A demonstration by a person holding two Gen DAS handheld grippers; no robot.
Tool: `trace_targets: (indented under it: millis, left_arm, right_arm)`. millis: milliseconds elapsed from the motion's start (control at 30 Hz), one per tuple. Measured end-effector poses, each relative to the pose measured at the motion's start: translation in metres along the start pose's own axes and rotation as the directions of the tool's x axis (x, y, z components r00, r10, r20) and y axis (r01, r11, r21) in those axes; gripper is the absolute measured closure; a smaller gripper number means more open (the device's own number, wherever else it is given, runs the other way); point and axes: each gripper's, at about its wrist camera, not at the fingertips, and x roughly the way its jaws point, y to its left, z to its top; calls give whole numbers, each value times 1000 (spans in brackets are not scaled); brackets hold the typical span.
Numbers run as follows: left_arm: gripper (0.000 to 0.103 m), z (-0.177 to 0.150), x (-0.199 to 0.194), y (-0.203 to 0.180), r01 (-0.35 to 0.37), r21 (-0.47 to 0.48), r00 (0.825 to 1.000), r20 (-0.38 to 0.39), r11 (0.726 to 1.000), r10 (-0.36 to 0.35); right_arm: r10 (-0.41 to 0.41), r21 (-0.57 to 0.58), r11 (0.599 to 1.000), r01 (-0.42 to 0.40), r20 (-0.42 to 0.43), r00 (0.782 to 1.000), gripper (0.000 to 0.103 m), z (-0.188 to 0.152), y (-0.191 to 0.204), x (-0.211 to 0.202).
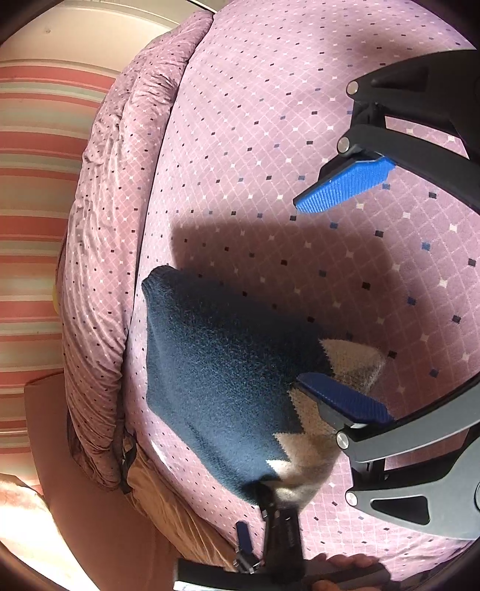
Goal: Fold small clothes
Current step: 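Open the left gripper while the right gripper presses the folded bundle flat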
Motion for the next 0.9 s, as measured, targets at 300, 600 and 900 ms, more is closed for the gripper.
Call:
trace_targets:
  millis: [300, 600, 900]
  left_arm:
    - [4, 38, 22, -3, -8, 16, 999, -44, 1000, 8]
    - [1, 19, 43, 6, 39, -45, 996, -80, 998, -43]
    - [2, 34, -1, 0, 108, 21, 994, 14, 994, -108]
  right_arm:
    - [-5, 11, 1000, 5, 0, 1000, 11, -3, -9, -2]
    - [8, 9, 1000, -8, -30, 1000, 6, -3, -12, 8]
    - [67, -29, 997, -68, -31, 997, 3, 21, -17, 13]
